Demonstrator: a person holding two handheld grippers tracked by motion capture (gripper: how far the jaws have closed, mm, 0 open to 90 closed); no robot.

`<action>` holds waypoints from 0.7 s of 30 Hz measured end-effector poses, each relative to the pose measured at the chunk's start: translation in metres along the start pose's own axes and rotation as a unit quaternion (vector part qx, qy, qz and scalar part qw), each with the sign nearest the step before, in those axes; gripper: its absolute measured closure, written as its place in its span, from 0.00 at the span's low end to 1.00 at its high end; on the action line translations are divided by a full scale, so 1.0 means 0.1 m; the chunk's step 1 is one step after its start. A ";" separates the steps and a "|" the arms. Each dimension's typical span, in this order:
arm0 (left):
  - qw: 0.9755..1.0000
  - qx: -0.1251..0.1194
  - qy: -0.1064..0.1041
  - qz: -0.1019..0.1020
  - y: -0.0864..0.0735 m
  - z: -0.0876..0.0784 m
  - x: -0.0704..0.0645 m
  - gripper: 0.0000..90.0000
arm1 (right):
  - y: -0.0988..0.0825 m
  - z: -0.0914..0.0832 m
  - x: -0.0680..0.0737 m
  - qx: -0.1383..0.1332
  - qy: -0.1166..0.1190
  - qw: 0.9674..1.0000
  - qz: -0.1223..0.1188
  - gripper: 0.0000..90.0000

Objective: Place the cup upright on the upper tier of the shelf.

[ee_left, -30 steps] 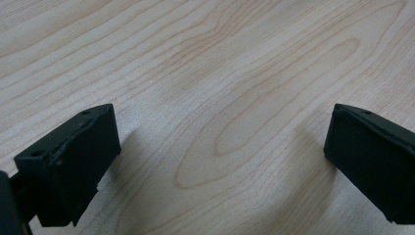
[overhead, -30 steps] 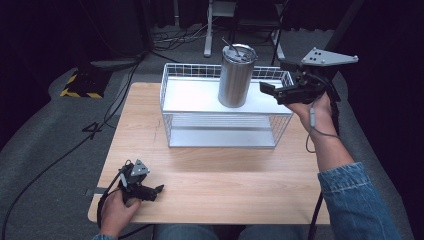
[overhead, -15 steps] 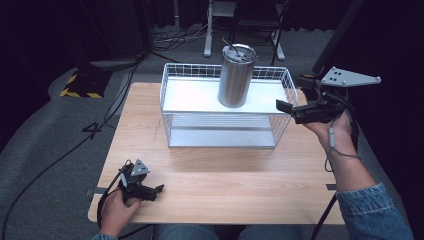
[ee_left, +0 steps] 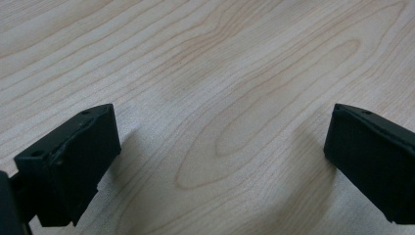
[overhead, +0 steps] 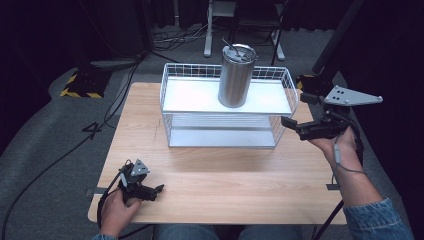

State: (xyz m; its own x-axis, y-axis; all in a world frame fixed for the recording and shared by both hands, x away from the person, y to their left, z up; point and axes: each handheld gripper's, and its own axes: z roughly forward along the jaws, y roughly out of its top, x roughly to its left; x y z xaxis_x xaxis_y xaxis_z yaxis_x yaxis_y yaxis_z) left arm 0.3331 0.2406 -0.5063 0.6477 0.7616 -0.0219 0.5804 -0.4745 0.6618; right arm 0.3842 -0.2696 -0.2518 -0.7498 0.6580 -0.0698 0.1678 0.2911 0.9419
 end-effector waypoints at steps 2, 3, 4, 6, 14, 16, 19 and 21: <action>1.000 0.000 0.001 0.000 0.00 0.00 0.00 0.01 | -0.07 -0.01 0.00 0.007 -0.004 1.000 0.001 0.00; 1.000 0.000 0.001 -0.001 0.00 0.00 0.00 0.01 | -0.10 -0.02 0.00 0.009 -0.005 1.000 0.002 0.00; 1.000 0.000 0.001 -0.001 0.00 0.00 0.00 0.01 | -0.14 -0.02 0.01 0.013 -0.006 1.000 0.005 0.00; 1.000 0.001 0.002 0.002 0.01 0.00 0.00 0.01 | -0.21 -0.04 0.00 0.019 -0.007 1.000 0.008 0.00; 1.000 0.000 0.003 0.003 0.01 0.00 0.01 0.01 | -0.52 -0.09 0.01 0.038 -0.014 0.999 0.019 0.00; 1.000 0.000 0.002 0.002 0.01 0.00 0.01 0.01 | -0.59 -0.10 0.01 0.042 -0.017 0.999 0.021 0.00; 1.000 0.001 0.005 0.004 0.01 0.00 0.01 0.01 | -0.70 -0.11 0.00 0.051 -0.018 0.998 0.028 0.00; 1.000 0.001 0.005 0.004 0.01 0.00 0.01 0.01 | -0.78 -0.10 0.00 0.054 -0.021 0.998 0.030 0.00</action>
State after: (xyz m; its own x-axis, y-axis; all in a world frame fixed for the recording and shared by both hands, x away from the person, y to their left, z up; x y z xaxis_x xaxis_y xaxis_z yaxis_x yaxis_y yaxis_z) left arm 0.3344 0.2407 -0.5059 0.6471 0.7624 -0.0098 0.5766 -0.4809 0.6605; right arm 0.3645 -0.2997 -0.3221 -0.7087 0.7049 -0.0306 0.2815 0.3222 0.9039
